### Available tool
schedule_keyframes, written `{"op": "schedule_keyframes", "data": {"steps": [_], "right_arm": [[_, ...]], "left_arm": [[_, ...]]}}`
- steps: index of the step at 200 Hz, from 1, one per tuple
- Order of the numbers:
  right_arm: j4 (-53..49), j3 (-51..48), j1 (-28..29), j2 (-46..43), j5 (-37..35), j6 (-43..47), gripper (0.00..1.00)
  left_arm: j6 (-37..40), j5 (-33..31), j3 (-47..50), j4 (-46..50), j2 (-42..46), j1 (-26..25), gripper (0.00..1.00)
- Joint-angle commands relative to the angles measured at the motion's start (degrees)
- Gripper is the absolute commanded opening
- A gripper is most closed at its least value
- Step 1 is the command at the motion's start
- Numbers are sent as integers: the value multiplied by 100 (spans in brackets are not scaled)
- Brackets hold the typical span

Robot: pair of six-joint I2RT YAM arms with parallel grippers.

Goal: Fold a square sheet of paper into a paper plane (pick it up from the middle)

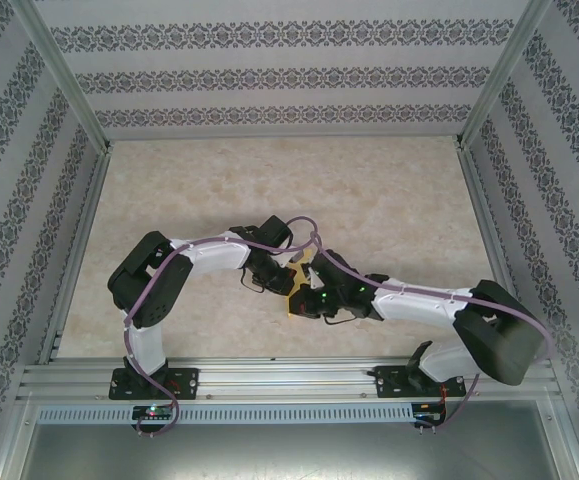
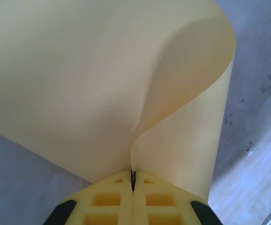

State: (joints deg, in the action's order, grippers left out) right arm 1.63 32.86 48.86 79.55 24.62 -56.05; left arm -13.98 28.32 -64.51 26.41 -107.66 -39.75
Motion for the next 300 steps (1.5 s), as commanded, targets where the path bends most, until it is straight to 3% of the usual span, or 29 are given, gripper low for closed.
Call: {"op": "schedule_keyframes", "data": {"steps": [1, 65, 147, 241, 300], "right_arm": [[311, 182, 69, 238, -248, -325, 0], [889, -20, -70, 770, -2, -614, 0], [400, -173, -105, 849, -71, -592, 0], [932, -404, -137, 1335, 212, -740, 0], [738, -381, -363, 141, 9, -444, 0]], "left_arm": [[0, -7, 70, 37, -212, -59, 0], [9, 71, 78, 4, -273, -59, 0], [44, 146, 42, 21, -338, -59, 1], [67, 131, -35, 92, -473, -66, 1], [71, 130, -52, 109, -458, -70, 1]]}}
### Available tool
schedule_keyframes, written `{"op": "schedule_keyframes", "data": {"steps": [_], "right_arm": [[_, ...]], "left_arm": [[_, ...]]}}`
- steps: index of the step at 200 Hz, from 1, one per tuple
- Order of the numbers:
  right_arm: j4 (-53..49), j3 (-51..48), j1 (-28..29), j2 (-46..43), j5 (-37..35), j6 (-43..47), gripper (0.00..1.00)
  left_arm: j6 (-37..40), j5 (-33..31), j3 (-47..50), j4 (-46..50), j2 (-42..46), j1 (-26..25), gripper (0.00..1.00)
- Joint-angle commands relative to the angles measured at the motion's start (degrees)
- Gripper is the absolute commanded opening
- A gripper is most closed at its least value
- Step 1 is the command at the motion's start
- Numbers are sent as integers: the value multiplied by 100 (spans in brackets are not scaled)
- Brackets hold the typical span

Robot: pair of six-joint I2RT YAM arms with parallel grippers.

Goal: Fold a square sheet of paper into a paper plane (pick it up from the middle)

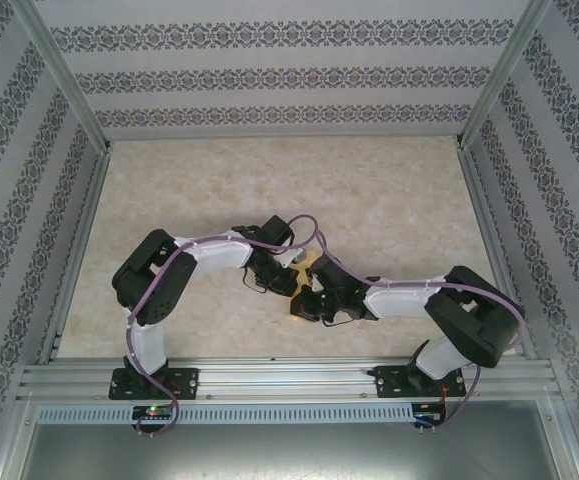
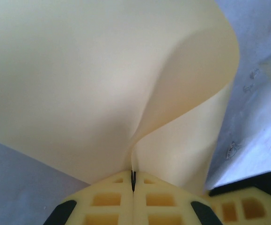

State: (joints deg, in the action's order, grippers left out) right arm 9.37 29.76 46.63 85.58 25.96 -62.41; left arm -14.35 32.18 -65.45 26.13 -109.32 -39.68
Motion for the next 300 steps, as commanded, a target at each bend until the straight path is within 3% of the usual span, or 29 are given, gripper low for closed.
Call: {"op": "schedule_keyframes", "data": {"steps": [1, 57, 241, 300], "right_arm": [[-29, -78, -156, -472, -125, 193, 0], [744, -119, -613, 137, 375, 218, 0], [830, -544, -901, 512, 397, 324, 0], [399, -366, -1184, -538, 383, 461, 0]], "left_arm": [[108, -261, 46, 133, -292, -76, 1], [117, -283, 47, 156, -275, -76, 1], [160, -249, -3, 182, -293, -84, 1], [161, -260, -7, 193, -310, -84, 1]]}}
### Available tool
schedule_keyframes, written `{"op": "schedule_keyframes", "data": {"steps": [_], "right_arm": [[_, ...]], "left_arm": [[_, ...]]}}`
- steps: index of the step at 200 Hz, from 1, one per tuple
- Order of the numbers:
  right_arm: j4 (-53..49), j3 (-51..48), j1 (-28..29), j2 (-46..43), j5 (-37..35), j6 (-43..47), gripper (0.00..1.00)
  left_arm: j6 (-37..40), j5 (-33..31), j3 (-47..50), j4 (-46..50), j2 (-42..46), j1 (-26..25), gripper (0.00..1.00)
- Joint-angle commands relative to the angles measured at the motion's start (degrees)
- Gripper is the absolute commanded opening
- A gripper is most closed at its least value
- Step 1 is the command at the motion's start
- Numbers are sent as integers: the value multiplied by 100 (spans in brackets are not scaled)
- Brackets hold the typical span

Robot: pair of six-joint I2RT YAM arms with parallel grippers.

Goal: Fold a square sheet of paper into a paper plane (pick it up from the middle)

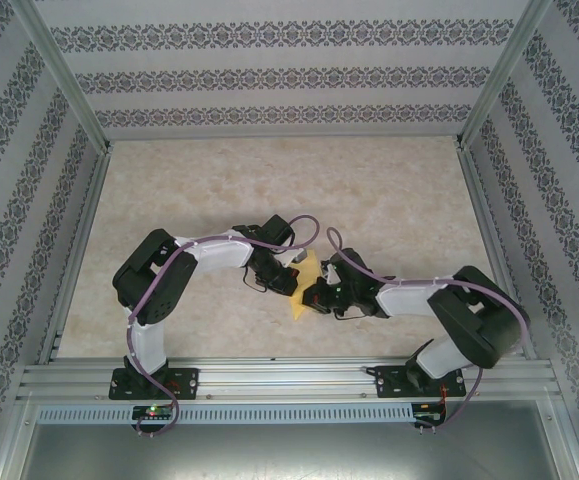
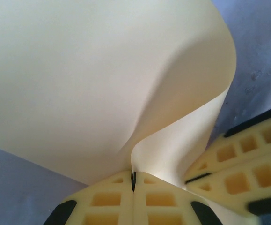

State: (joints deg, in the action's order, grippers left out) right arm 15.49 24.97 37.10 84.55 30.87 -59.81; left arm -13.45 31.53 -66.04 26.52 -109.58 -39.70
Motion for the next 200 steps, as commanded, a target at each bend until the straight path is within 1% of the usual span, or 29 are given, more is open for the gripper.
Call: {"op": "schedule_keyframes", "data": {"steps": [1, 30, 58, 70, 93, 117, 157, 179, 200], "right_arm": [[-213, 113, -244, -442, -108, 208, 0], [-162, 195, -508, -244, 98, 411, 0], [86, 214, -521, 179, 242, 443, 0], [44, 210, -533, 334, 152, 511, 0], [-381, 133, -560, 528, -241, 629, 0], [-308, 172, -550, 463, 23, 587, 0], [-658, 640, -683, -163, 121, 753, 0], [-472, 658, -889, 103, 342, 866, 0], [-268, 701, -915, 420, 430, 874, 0]], "left_arm": [[71, -193, 50, 148, -284, -81, 1], [79, -191, 39, 149, -305, -81, 1], [88, -186, 36, 165, -303, -86, 1], [88, -194, 45, 162, -299, -81, 1], [88, -223, 31, 182, -299, -81, 1], [87, -242, 40, 191, -284, -81, 1], [97, -263, 23, 213, -292, -79, 1], [97, -259, 22, 213, -294, -81, 1], [105, -251, 21, 213, -298, -81, 1]]}}
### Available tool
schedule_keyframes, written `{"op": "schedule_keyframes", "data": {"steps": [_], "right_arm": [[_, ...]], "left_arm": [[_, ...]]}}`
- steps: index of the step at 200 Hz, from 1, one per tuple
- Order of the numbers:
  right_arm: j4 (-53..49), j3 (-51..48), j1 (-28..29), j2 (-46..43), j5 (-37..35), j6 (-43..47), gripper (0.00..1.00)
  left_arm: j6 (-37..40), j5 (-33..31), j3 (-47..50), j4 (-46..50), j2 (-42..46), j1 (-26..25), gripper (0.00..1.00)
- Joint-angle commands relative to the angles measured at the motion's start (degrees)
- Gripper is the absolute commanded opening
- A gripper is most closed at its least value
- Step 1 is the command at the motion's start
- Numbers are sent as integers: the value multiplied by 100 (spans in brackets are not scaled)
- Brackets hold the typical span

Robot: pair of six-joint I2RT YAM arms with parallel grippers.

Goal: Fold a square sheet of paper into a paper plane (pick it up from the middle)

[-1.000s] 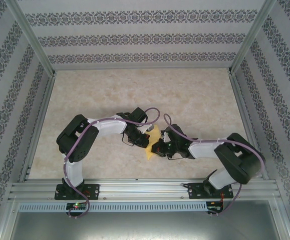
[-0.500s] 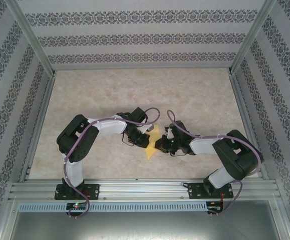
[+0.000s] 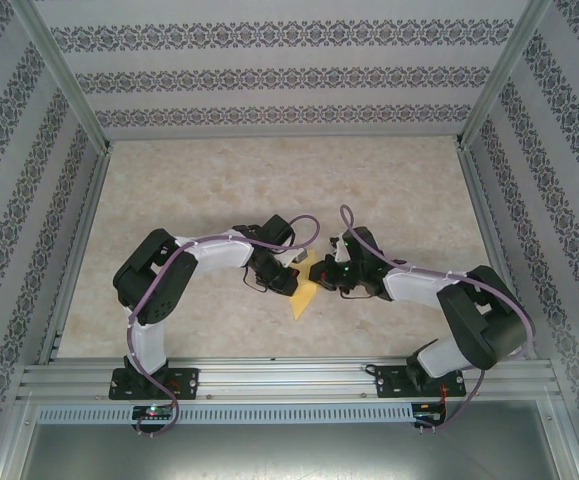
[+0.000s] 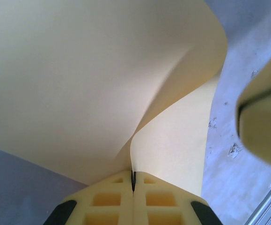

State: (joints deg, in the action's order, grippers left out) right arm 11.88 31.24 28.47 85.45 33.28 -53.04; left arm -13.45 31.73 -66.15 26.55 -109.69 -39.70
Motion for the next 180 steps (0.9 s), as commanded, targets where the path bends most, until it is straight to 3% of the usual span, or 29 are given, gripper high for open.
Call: {"op": "schedule_keyframes", "data": {"steps": [1, 34, 55, 116, 180], "right_arm": [[89, 79, -52, 340, 184, 197, 0], [143, -108, -138, 756, -166, 323, 0], [306, -136, -207, 1023, 72, 256, 0], [-125, 128, -450, 132, 398, 439, 0], [-34, 61, -630, 882, 254, 613, 0]], "left_arm": [[101, -271, 32, 211, -288, -81, 1], [106, -281, 34, 219, -274, -79, 1], [106, -282, 33, 217, -289, -81, 1], [132, -305, 22, 263, -283, -81, 0], [132, -297, 22, 268, -278, -81, 0]]}}
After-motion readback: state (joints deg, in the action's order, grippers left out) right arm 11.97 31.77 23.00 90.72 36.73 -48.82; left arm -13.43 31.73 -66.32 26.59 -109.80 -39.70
